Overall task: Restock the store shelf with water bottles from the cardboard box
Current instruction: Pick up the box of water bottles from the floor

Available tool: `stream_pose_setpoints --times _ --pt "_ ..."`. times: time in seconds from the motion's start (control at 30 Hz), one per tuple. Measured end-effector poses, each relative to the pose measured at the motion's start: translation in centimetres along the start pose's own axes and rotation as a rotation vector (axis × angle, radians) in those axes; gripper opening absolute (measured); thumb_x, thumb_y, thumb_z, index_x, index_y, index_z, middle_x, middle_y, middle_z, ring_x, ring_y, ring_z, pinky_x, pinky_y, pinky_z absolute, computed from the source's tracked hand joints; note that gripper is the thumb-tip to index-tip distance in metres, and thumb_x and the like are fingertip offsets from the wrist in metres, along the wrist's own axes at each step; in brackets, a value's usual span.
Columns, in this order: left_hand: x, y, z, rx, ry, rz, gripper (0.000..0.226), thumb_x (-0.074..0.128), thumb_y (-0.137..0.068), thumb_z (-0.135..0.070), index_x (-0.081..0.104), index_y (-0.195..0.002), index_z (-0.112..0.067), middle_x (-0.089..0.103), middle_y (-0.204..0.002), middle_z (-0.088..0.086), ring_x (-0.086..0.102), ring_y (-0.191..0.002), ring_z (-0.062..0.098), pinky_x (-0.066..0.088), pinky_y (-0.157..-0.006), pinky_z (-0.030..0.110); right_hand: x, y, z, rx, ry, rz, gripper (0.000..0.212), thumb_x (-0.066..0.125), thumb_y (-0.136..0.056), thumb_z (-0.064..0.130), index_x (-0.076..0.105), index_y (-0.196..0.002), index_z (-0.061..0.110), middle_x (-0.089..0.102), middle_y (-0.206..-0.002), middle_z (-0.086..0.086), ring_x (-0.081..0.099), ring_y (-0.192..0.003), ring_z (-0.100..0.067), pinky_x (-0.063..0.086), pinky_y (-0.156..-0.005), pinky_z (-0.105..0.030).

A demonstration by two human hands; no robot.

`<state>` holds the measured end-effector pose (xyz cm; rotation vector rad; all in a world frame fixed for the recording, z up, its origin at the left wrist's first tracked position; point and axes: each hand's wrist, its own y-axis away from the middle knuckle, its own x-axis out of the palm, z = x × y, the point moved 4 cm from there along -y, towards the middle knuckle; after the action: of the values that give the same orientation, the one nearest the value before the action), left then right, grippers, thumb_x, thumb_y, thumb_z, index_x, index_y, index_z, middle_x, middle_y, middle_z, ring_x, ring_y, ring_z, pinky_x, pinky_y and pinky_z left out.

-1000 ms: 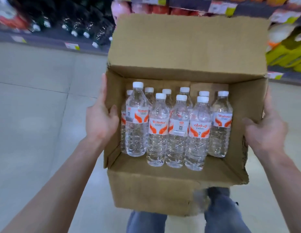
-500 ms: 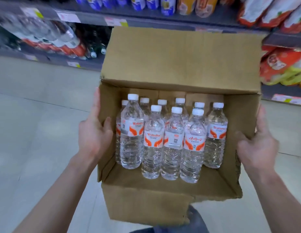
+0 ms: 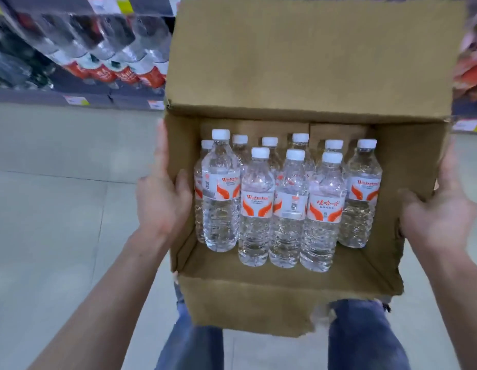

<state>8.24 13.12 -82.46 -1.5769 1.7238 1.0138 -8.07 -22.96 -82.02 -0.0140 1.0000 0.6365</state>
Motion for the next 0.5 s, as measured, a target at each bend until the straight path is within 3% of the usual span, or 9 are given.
stream_pose_setpoints --times 0.13,0.2,0.37,0.5 --pt "-0.7 -4.0 5.1 0.047 -0.018 0.049 0.095 0.056 -0.102 -0.011 -0.003 -0.162 -0.054 0.055 -0.054 0.014 0.048 -0.045 0.031 0.055 -0.06 0.046 5.8 2.6 0.9 0.017 -0.015 0.005 0.098 0.055 -0.086 0.006 0.014 -0.151 0.067 0.077 -0.106 -0.011 0.069 -0.073 -0.042 0.061 -0.078 -0.057" --pt "-0.4 -5.4 6.9 0.053 -0.047 0.059 0.094 0.057 -0.102 -0.01 -0.001 -0.165 -0.05 0.055 -0.054 0.012 0.047 -0.043 0.025 0.049 -0.058 0.038 8.5 3.1 1.3 0.014 -0.023 0.02 0.097 0.053 -0.086 0.003 0.017 -0.152 0.064 0.075 -0.1 -0.019 0.068 -0.071 -0.046 0.061 -0.074 -0.056" --pt "2.5 -7.6 11.9 0.026 -0.031 0.052 0.094 0.057 -0.102 -0.009 0.001 -0.164 -0.052 0.057 -0.055 0.013 0.047 -0.042 0.027 0.057 -0.063 0.042 15.2 1.9 -0.3 0.002 -0.022 0.023 0.097 0.056 -0.09 0.005 0.011 -0.153 0.062 0.073 -0.102 -0.027 0.068 -0.076 -0.045 0.061 -0.078 -0.053" --pt "6.6 -8.9 15.1 0.012 -0.058 0.05 0.093 0.057 -0.101 -0.009 0.002 -0.165 -0.049 0.047 -0.05 0.009 0.046 -0.043 0.029 0.048 -0.06 0.036 20.1 0.2 -2.8 -0.005 -0.009 0.025 0.095 0.055 -0.091 0.005 0.011 -0.156 0.059 0.073 -0.1 -0.026 0.069 -0.078 -0.045 0.061 -0.08 -0.052"
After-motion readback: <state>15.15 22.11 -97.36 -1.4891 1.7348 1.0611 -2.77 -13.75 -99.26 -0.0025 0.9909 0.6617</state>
